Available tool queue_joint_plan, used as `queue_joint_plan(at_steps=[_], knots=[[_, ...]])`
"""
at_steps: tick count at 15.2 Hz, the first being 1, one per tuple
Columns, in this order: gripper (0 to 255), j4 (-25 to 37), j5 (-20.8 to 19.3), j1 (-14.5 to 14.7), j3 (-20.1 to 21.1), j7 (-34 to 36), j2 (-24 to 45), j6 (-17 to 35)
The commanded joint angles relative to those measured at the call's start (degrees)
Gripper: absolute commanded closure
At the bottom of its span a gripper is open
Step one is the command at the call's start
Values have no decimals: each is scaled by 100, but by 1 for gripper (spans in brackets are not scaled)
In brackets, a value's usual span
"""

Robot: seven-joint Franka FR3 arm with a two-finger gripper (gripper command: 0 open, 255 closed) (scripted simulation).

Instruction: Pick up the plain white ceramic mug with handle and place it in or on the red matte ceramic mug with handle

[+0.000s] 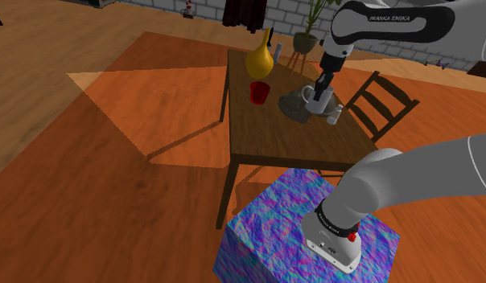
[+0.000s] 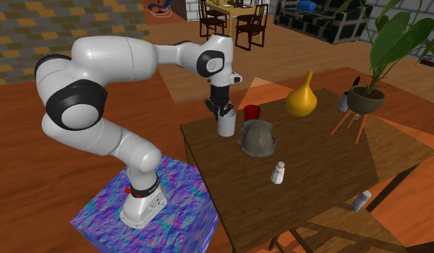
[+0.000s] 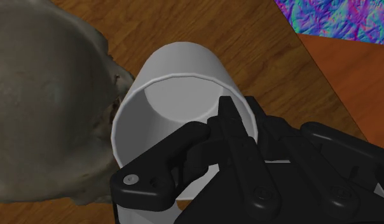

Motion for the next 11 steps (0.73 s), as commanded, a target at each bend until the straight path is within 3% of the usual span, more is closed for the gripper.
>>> queue_joint_plan(at_steps=[1,11], knots=[[255,133,17,4,31,-6,-29,-165],[255,1975,708,486,-43,-17,2009,-41]])
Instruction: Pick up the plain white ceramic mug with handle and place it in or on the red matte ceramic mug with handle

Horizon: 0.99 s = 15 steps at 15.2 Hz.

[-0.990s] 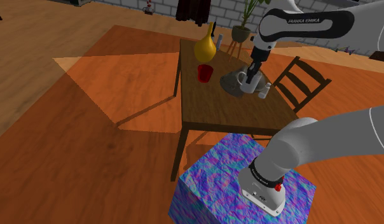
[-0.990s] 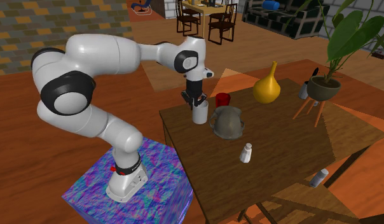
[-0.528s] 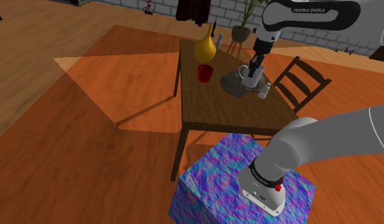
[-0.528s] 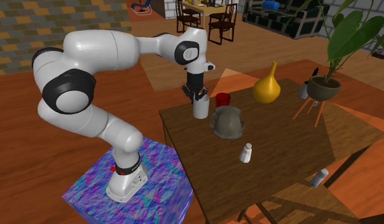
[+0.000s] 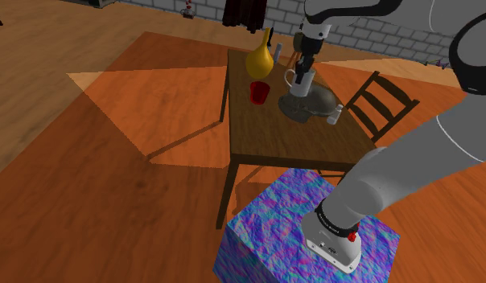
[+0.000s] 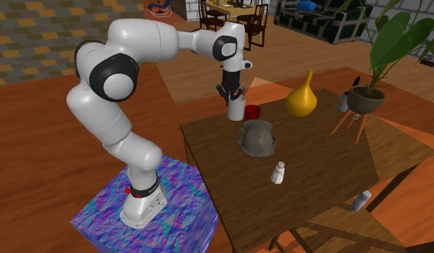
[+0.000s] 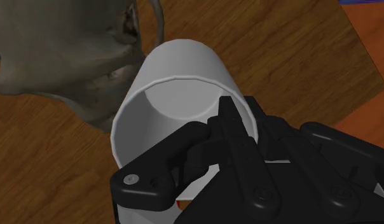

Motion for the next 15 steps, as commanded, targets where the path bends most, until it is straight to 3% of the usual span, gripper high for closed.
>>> queue_joint_plan(at_steps=[1,9,15], knots=[[255,470,177,75,-20,-29,477,-16],[255,2730,919,100,-39,-203,2410,-478],[255,5245,1510,-237,59,-248,4159,-1335]])
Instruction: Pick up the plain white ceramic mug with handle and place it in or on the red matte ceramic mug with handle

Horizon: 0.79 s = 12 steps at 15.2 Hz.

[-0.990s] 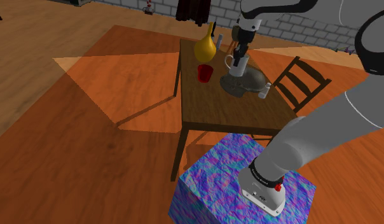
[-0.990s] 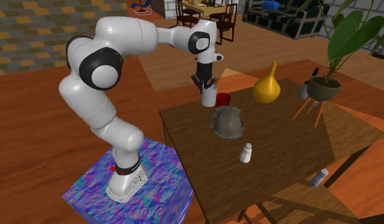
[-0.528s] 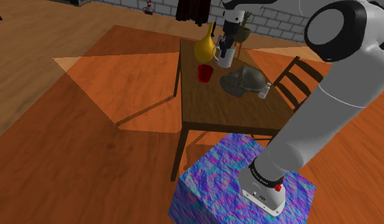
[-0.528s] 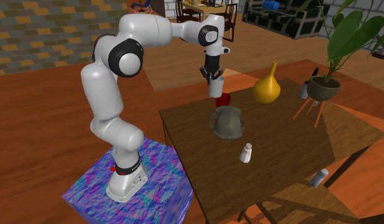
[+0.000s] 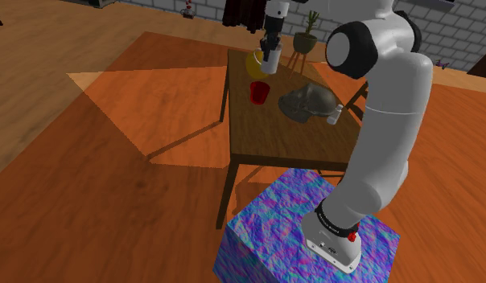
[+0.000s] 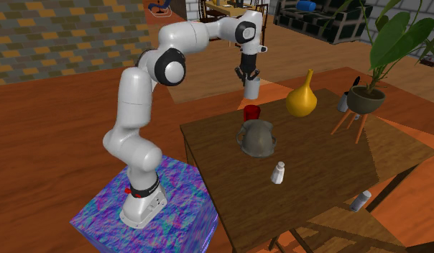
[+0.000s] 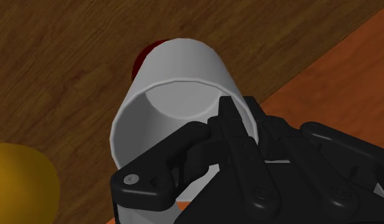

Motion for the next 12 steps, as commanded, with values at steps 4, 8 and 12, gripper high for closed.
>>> queue_joint_plan(at_steps=[4,8,12], knots=[[255,1942,355,-357,136,62,1288,-673],[255,1350,313,-253,123,52,1127,-250],[255,877,290,-179,117,45,1032,123]])
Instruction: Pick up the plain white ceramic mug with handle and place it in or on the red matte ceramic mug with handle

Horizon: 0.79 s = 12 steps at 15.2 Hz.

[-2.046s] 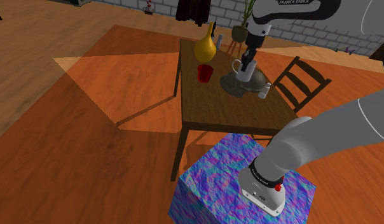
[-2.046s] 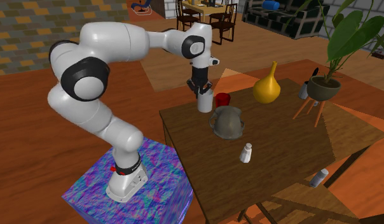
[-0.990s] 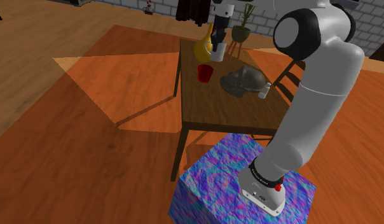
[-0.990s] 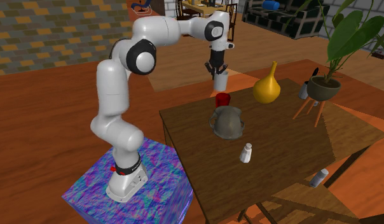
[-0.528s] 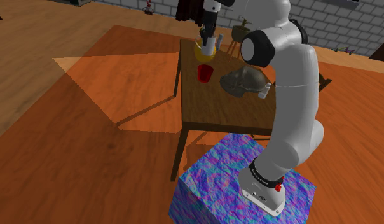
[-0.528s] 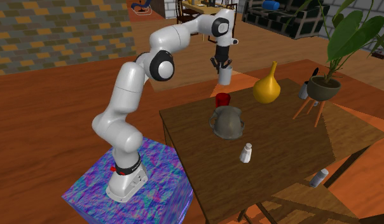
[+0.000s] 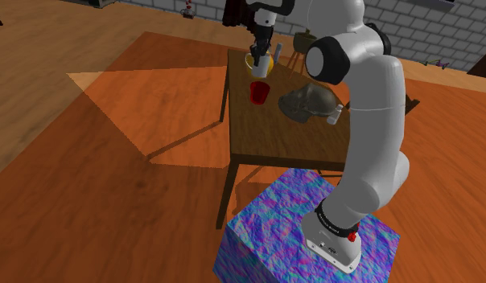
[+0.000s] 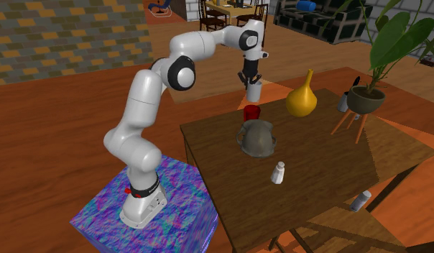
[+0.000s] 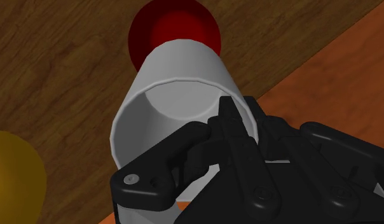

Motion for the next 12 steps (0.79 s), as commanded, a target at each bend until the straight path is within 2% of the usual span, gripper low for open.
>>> queue_joint_plan(at_steps=[1,8,12], knots=[[255,-223,-9,31,-2,-7,-42,182],[255,-828,-14,108,3,-19,-89,733],[255,-828,-14,108,3,-19,-89,733]])
